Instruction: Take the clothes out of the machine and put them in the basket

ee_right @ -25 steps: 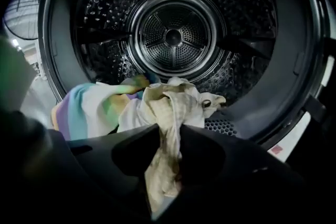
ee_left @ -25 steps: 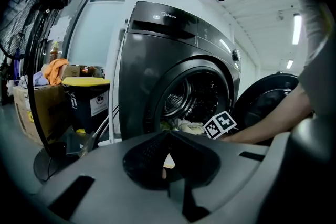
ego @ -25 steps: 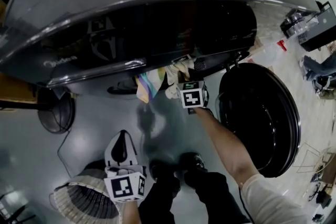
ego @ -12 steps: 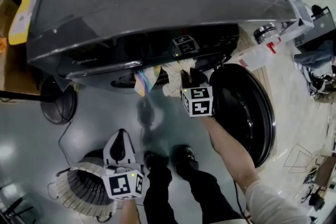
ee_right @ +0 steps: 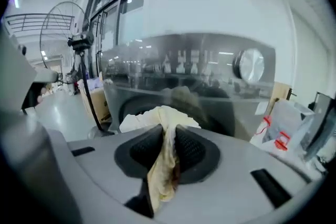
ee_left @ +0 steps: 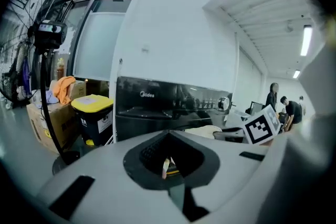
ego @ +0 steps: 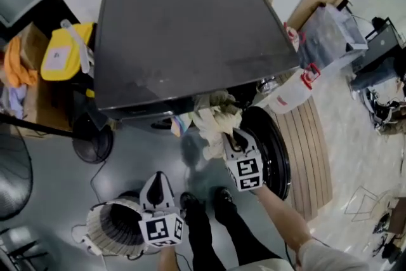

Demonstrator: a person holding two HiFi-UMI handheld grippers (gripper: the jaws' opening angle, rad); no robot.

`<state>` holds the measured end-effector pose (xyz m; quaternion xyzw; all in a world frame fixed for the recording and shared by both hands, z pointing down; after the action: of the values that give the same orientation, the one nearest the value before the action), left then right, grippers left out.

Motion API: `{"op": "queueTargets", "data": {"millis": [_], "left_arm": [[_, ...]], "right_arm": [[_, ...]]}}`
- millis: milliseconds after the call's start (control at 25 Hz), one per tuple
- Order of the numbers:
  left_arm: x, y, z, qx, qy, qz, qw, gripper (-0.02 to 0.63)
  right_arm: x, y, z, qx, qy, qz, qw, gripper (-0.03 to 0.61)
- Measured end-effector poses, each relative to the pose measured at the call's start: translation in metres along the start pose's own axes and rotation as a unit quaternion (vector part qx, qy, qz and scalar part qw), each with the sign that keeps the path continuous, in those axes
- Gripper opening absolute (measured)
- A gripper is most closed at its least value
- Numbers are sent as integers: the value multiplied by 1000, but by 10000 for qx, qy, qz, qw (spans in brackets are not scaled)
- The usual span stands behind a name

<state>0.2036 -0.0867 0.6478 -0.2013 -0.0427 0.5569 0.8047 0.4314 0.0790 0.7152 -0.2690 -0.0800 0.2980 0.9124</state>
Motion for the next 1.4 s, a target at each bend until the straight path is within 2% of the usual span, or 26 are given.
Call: {"op": "queueTargets", "data": {"millis": [200,360,560,720,1000,1240,1400], "left_arm": [[20,37,-62,121,36,-202,9997,18],[37,74,-111,344,-246,-401,9983,18],[46,133,-148,636,-215,-897,9937,18],[45,186,-164,881,-96,-1467,9852,18],[21,292,-167,1074,61,-2600,9596,18],[-11,380,-147,1128,164,-3583,9266,18],[-28,443,-123,1166,360,-4105,9036,18]], "right_arm": [[-1,79,-62,243,-70,-151,9996,89],[-7,141,-103,432,-40,-491,9979,89],[-14,203,-148,770,308,-900,9925,89],[-29,232,-178,1074,511,-1339,9838,89],[-99,256,-214,1317,903,-2313,9597,89],[-197,266,-214,1283,1248,-3262,9282,89],[-277,275,-208,1211,1436,-3884,9021,90]]}}
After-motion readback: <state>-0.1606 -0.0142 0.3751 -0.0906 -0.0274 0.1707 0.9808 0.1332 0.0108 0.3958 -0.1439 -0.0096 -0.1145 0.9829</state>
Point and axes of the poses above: the fingertips, and each gripper's own axes: y backward along the fingers, x to its right, z out of its underside, the point moved 8 cm from there along y, backward along the fingers, and after that the axes turned 1 degree about -y, right-handed, at the moved point
